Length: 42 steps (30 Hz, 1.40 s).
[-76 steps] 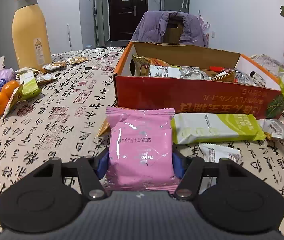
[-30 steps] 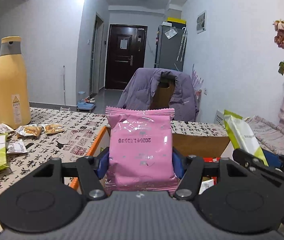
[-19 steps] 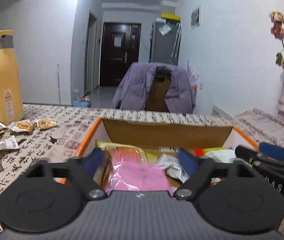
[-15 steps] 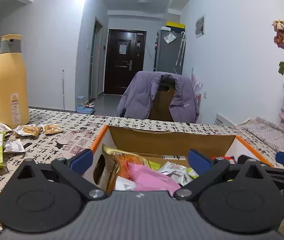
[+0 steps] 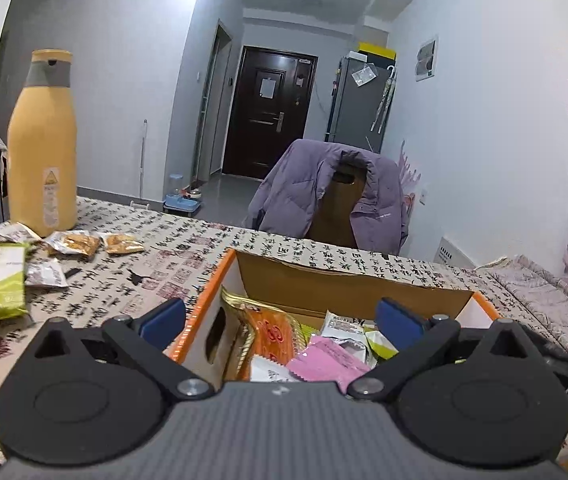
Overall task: Organize snacks
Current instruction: 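Carry both packets over the orange box and open both tools, then move both tools back to the snacks on the table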
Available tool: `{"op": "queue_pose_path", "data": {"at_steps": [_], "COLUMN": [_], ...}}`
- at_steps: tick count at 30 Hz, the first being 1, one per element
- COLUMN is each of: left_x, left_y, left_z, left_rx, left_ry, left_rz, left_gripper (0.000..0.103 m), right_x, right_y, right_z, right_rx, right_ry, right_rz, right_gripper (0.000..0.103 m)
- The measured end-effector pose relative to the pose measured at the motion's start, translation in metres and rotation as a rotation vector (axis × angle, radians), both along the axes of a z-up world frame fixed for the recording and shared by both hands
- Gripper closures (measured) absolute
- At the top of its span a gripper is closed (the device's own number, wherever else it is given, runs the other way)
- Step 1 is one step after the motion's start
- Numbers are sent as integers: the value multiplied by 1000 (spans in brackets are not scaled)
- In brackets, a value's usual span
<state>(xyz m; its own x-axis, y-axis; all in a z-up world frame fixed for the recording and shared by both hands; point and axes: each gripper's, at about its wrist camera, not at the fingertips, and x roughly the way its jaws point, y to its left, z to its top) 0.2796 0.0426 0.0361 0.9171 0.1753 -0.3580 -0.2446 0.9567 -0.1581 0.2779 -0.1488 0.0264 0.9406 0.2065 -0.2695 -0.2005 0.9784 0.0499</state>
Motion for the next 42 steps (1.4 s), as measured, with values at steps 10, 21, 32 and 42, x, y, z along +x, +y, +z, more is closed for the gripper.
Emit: {"op": "queue_pose_path", "data": {"at_steps": [10, 21, 32, 42], "left_x": [-46, -99, -129, -133], "left_y": [6, 13, 17, 20], "left_z": [6, -26, -59, -63], "left_rx": [41, 51, 63, 56], "left_ry": [51, 160, 196, 154], "left_rz": [-33, -94, -126, -114], "left_gripper": [0, 0, 0, 0], "right_x": [-40, -85, -112, -88], "right_y": [-23, -35, -41, -31], "right_z": [33, 2, -36, -32], "right_rx": [20, -35, -71, -93], "right_ry": [40, 139, 273, 319], "right_rz": [44, 65, 91, 83], "right_gripper": [0, 0, 0, 0]}}
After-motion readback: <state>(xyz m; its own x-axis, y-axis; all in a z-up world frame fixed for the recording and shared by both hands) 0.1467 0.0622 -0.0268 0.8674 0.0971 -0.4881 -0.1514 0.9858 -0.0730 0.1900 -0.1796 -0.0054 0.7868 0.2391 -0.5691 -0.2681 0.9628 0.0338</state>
